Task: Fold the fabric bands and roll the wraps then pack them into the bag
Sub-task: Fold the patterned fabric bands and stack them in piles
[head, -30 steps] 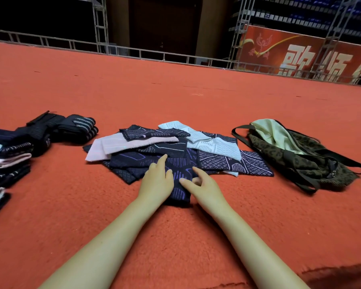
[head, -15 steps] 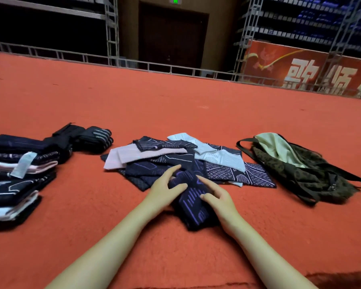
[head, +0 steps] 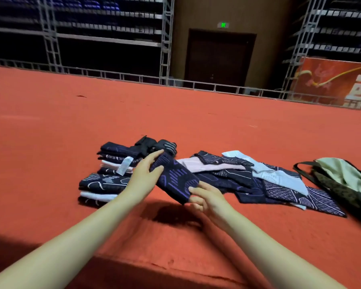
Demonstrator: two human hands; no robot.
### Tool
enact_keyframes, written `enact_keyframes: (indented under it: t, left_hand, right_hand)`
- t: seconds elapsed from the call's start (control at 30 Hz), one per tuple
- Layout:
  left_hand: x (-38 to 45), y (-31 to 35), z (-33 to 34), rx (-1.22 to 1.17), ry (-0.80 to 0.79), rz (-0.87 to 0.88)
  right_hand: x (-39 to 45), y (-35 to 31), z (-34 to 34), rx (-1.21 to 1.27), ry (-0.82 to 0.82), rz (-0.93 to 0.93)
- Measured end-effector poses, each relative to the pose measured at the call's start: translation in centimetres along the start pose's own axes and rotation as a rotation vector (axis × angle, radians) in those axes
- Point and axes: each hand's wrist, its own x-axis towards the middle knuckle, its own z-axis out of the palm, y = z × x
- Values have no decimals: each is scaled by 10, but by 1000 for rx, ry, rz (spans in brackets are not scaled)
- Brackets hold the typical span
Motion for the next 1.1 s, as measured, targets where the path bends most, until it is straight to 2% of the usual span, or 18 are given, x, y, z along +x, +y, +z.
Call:
enact_keyframes:
  t: [0.13, 0.3, 0.37, 0.47, 0.53, 0.63, 0.7, 0.83, 0.93, 1.1]
  left_hand:
    - [11, -16, -60, 199, 151, -77]
    - [15, -42, -111, 362, 272, -82]
    - [10, -57, -120, 428, 257, -138]
    - [-7, -81, -126, 767, 106, -285]
    - [-19, -91, -122, 906, 47, -337]
    - [-24, -94, -114, 1035, 91, -138]
    - [-21, -90, -110, 1040, 113, -10]
    - [-14, -70, -96, 965, 71, 90]
    - [-11, -54, -74, 855, -10, 118]
    - [-6, -30, -12, 680, -49, 228]
  right_hand:
    - [33, -9, 67, -58, 9, -16]
    - [64, -4, 137, -111, 26, -9]
    - [77, 10, 151, -157, 67, -12]
    - [83, 36, 160, -295, 99, -1]
    - [78, 48, 158, -317, 116, -18]
    - [74, 53, 151, -365, 120, -63]
    - [72, 51, 140, -444, 94, -85]
    - [67, 41, 96, -556, 80, -110]
    - [62, 34, 46, -681, 186, -185]
    - [48, 21, -54, -1027, 485, -304]
